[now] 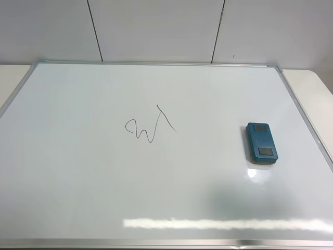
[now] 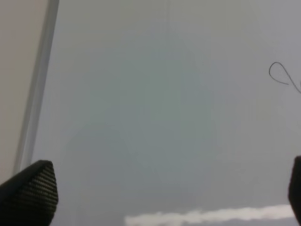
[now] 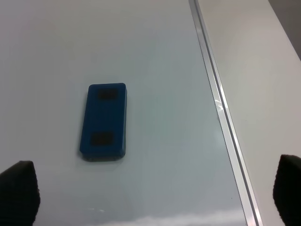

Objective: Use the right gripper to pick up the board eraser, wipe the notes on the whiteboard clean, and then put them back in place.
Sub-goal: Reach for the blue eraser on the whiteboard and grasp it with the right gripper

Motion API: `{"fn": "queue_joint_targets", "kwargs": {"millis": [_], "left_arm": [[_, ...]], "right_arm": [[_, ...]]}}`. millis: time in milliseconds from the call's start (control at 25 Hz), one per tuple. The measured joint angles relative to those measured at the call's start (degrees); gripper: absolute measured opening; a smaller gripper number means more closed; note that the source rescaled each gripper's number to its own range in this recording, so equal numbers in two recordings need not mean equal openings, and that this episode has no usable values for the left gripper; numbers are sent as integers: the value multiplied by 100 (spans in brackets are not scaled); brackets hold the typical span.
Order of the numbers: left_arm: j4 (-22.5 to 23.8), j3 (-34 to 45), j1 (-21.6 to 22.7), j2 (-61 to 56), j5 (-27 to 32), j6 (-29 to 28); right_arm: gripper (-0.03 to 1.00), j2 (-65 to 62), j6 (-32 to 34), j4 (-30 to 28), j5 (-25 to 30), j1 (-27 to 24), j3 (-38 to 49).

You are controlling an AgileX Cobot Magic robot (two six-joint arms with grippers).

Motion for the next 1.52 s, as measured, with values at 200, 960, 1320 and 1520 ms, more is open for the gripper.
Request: {"fn": "queue_joint_targets", "kwargs": {"millis": [200, 960, 1320, 1520], "left_arm": [[0, 0, 0, 0, 0, 0], [0, 0, 0, 0, 0, 0], [0, 0, 0, 0, 0, 0], [0, 0, 0, 0, 0, 0]], "right_arm": [[100, 0, 0, 0, 0, 0, 0], [100, 0, 72, -25, 0, 0, 0], [100, 1044, 153, 420, -13, 0, -201], [100, 1814, 153, 498, -187, 0, -471]]}}
